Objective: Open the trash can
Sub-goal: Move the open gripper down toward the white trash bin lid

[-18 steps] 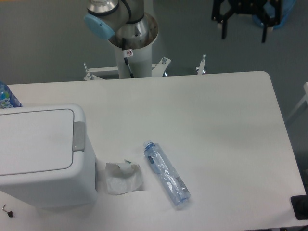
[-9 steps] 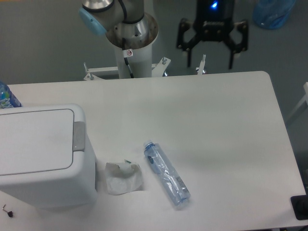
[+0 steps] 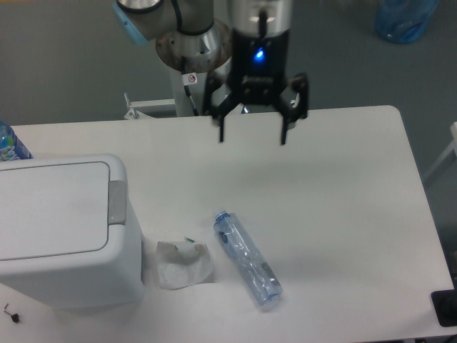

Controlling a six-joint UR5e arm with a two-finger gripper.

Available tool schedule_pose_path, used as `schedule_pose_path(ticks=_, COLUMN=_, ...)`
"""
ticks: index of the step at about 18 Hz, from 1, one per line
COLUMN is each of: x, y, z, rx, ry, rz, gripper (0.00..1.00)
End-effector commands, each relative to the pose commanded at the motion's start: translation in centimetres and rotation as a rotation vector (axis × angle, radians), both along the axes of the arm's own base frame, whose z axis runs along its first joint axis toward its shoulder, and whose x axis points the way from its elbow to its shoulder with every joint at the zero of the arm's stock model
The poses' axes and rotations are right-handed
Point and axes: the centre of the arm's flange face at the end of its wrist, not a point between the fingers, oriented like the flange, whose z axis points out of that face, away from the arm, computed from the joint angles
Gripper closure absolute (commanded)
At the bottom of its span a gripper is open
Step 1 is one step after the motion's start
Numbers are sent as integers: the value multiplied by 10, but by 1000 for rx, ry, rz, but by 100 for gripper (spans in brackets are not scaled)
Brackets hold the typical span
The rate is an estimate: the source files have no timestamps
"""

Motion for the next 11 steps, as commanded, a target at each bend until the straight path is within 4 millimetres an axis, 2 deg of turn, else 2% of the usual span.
schedule_pose_path(ticks=3, x=8, y=15, z=-10, rx=10, ry=-23, rz=-6, gripper=0)
schedule_pose_path(ticks=5, x=21, y=29, z=-18, rx=1, ry=-34, rz=-37, gripper=0)
schedule_pose_path(ticks=11, x=42, y=50, z=-29, rx=-4, ry=-52, rz=-69, gripper=0)
